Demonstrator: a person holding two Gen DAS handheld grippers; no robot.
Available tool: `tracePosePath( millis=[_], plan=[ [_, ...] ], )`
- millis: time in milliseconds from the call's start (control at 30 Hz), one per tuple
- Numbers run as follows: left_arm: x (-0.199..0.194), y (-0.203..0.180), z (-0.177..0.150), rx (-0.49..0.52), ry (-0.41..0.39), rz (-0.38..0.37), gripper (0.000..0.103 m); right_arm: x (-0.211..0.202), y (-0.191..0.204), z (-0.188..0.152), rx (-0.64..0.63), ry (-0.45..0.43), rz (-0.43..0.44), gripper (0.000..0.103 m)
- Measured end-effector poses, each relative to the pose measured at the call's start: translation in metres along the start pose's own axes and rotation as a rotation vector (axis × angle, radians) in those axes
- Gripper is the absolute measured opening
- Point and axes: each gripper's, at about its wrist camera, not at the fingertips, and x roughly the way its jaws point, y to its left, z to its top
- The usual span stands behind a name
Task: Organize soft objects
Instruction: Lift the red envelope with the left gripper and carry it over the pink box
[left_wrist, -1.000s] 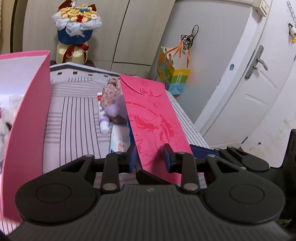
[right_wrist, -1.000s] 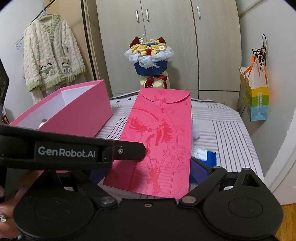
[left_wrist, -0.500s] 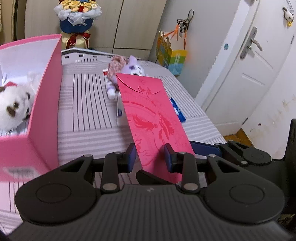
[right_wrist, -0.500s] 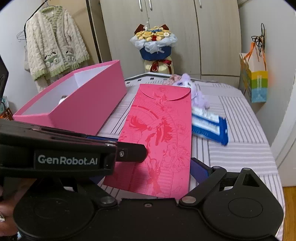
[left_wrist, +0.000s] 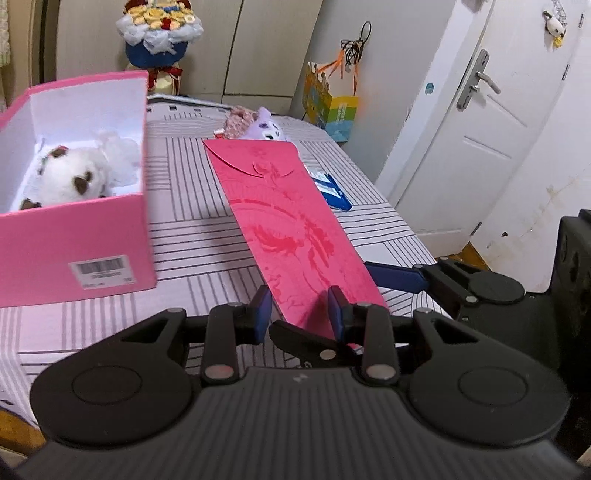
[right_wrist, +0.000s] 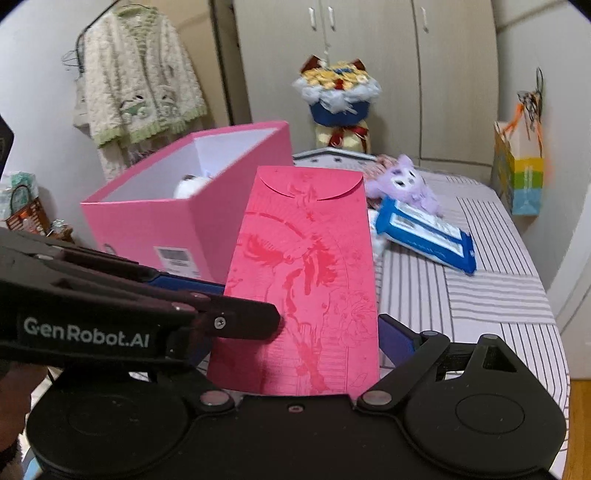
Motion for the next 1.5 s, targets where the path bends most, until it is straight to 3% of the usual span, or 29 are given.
tracePosePath(
  millis=[233, 433, 567, 800, 1133, 1500],
  plan=[
    [-0.042, 0.012, 0.002, -0.006, 0.0, 0.007, 0.03, -0.019, 0.029, 0.013, -0.055, -0.019, 0.054, 0.094],
    [-0.075, 0.029, 0.011, -0.018, -0.053, 0.033, 0.03, -0.025, 0.055, 0.033, -0.076, -0.051, 0.104, 0.094],
    [-0.086, 0.044, 0.019, -0.026, -0.091, 0.078, 0.03, -0.017, 0.073, 0.049, -0.107, -0.087, 0.122, 0.094],
    [-0.097, 0.079, 0.036, -0.059, -0.175, 0.085, 0.03, 0.009, 0.084, 0.081, -0.097, -0.113, 0.169, 0.094],
    [-0.07, 0.138, 0.078, -0.149, -0.197, 0.09, 0.03, 0.073, 0.085, 0.128, -0.075, -0.088, 0.233, 0.094],
    [-0.015, 0.195, 0.123, -0.24, -0.145, 0.122, 0.03, 0.152, 0.079, 0.171, -0.074, -0.003, 0.21, 0.094]
  ],
)
